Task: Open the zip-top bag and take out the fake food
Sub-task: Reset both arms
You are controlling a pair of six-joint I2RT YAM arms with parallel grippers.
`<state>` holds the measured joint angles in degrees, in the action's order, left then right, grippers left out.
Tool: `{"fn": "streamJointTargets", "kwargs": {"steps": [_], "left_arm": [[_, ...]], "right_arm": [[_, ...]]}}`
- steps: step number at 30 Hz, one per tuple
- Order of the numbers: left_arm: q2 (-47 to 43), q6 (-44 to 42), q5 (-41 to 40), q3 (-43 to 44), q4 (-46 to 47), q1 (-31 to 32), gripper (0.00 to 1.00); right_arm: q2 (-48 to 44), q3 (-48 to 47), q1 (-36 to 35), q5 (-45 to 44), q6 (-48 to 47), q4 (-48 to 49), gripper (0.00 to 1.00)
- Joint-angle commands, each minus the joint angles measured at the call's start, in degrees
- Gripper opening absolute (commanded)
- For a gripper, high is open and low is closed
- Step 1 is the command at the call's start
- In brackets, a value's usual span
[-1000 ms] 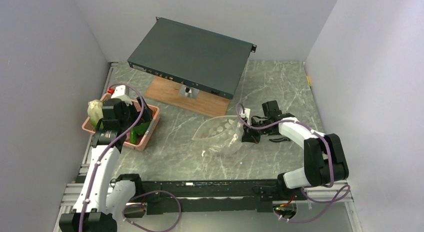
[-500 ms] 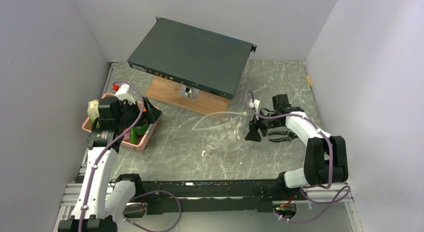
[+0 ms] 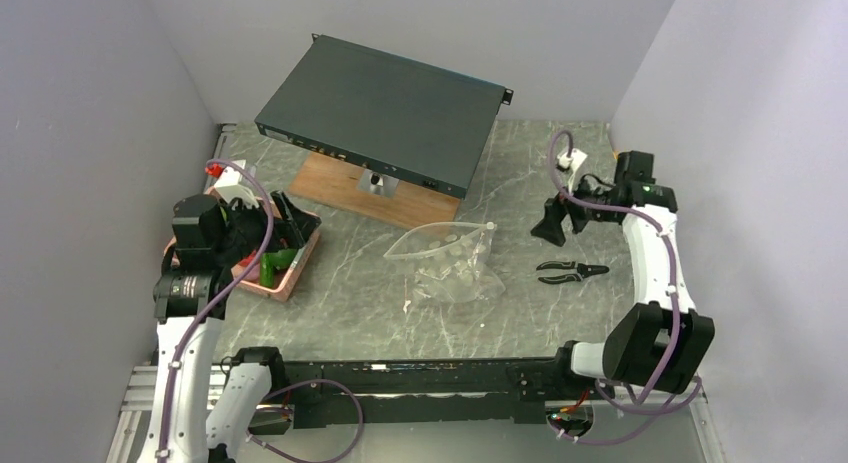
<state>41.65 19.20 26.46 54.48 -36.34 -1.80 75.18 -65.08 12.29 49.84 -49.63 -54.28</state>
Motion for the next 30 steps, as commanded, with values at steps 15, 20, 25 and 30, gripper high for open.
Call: {"fn": "streamJointTargets", "kwargs": {"steps": [15, 20, 25, 30], "left_arm": [[-7.59, -5.47, -13.07, 5.65, -8.95, 1.42, 1.00], [-9.92, -5.45, -12.93, 5.33, -10.11, 1.45, 1.00], [-10.58, -4.87, -12.81, 4.78, -9.62, 1.45, 1.00], [-11.52, -1.72, -16.98, 3.91, -10.19, 1.45, 1.00]], "right_arm": [[-13.18, -8.84, 11.69, -6.81, 24.10, 4.24, 0.98], [-16.86, -6.81, 11.55, -12.54, 35.36, 8.22, 1.00], [-20.34, -5.67, 11.69, -17.61, 39.03, 8.58, 1.00], [-21.57, -6.43, 11.60, -18.95, 39.47, 6.88, 1.00]]}}
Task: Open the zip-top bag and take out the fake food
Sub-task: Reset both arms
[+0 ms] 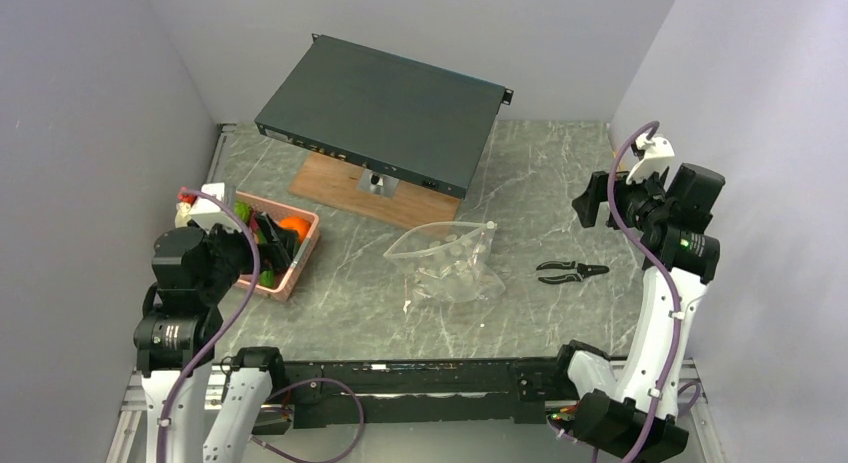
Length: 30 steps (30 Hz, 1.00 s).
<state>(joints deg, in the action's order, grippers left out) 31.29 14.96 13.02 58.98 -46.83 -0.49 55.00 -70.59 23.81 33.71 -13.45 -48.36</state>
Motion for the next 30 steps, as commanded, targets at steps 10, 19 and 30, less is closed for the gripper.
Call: {"fn": "streamJointTargets", "kwargs": {"steps": [10, 19, 30], "left_arm": [[-4.97, 7.58, -2.17, -5.36, 5.85, 0.14, 1.00], [-8.56, 12.37, -6.96, -7.37, 8.48, 0.07, 1.00], [-5.46, 12.10, -6.58, -8.19, 11.36, 0.10, 1.00]], "right_arm": [[-0.08, 0.49, -0.21, 2.54, 6.85, 4.74, 1.00], [3.57, -0.21, -0.74, 8.28, 9.79, 7.06, 1.00], [2.71, 1.11, -0.57, 7.57, 15.92, 7.55, 1.00]]}}
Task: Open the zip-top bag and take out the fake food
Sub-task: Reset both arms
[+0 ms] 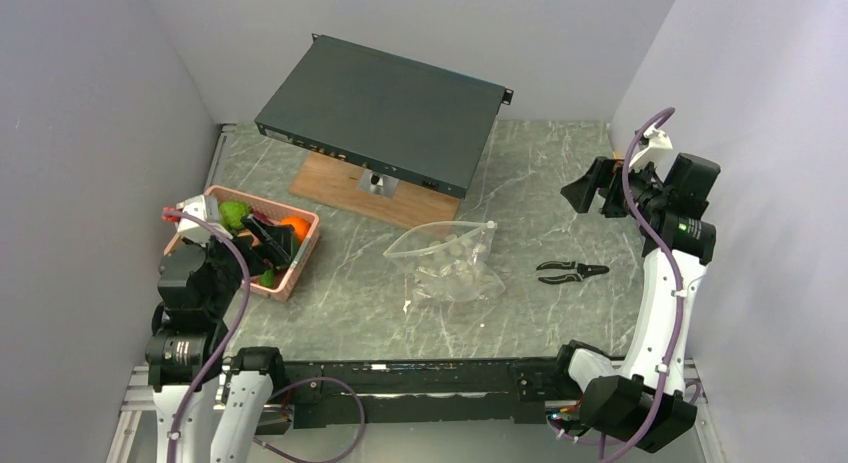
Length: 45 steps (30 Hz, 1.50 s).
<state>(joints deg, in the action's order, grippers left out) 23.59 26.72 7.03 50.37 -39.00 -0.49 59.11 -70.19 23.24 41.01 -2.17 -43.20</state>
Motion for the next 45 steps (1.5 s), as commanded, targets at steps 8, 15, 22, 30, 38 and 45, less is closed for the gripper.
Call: {"fn": "streamJointTargets", "kwargs": {"steps": [8, 15, 22, 30, 38, 45], "left_arm": [[3.18, 0.37, 2.43, -1.15, 6.71, 0.13, 1.00], [2.19, 1.35, 7.59, -3.16, 9.35, 0.14, 1.00], [1.37, -0.07, 6.21, -3.14, 9.21, 0.13, 1.00], [3.49, -0.41, 7.22, -2.27, 9.11, 0.13, 1.00], [1.92, 0.37, 7.04, -3.59, 8.33, 0.13, 1.00], [1.67, 0.53, 6.86, -3.69, 7.74, 0.14, 1.00]], "right_arm": [[-1.11, 1.46, 0.22, 0.75, 5.05, 1.94, 1.00], [1.23, 2.20, 0.41, 4.20, 6.94, 4.46, 1.00], [3.89, 0.99, 0.90, 5.74, 8.07, 5.54, 1.00], [2.96, 2.14, 1.21, 5.42, 8.04, 5.74, 1.00], [3.48, 2.40, 1.27, 6.77, 8.54, 6.55, 1.00], [3.55, 2.63, 1.27, 6.62, 8.68, 6.70, 1.00]]}}
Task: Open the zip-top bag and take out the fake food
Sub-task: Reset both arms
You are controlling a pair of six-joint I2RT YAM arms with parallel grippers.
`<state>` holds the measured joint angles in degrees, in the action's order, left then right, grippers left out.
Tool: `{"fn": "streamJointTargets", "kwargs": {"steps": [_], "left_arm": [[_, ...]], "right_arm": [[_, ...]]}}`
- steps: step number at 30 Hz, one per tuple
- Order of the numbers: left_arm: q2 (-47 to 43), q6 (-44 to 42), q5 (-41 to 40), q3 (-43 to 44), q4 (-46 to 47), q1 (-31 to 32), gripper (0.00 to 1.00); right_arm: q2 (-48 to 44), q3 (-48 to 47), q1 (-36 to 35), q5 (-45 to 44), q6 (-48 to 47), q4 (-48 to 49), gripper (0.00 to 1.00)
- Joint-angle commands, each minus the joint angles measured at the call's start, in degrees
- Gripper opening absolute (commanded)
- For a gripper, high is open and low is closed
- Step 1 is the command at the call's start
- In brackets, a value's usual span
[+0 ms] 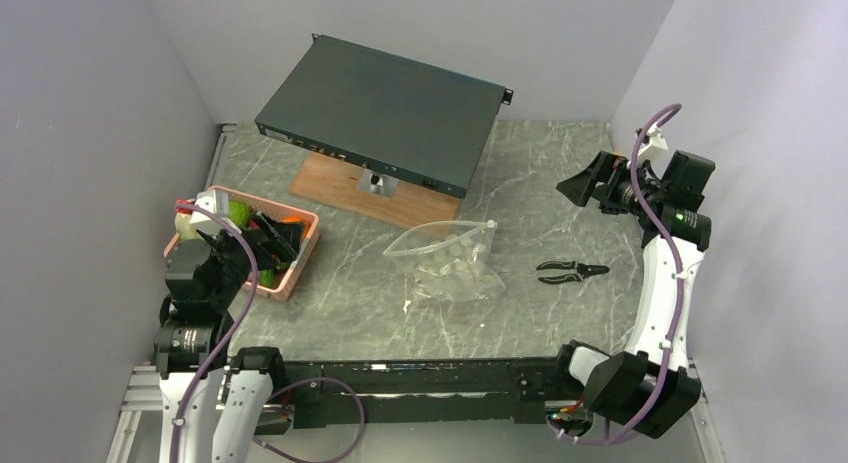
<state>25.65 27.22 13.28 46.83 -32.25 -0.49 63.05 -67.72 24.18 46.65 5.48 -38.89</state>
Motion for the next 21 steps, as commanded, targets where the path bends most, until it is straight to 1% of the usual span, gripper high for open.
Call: {"fn": "streamJointTargets", "kwargs": {"steps": [1, 15, 21], "left_arm": [[-0.42, -0.02, 0.61, -0.08, 0.92, 0.13, 1.00], [-0.24, -0.33, 0.08, 0.19, 0.24, 0.14, 1.00], [0.03, -0.57, -0.09, 0.05, -0.21, 0.14, 1.00]], "right_arm": [[-0.39, 0.32, 0.26, 1.11, 1.03, 2.44, 1.00], [0.01, -0.32, 0.31, 1.21, 0.35, 2.16, 1.00], [0.05, 0.60, 0.25, -2.86, -0.61, 2.41, 1.00]]}}
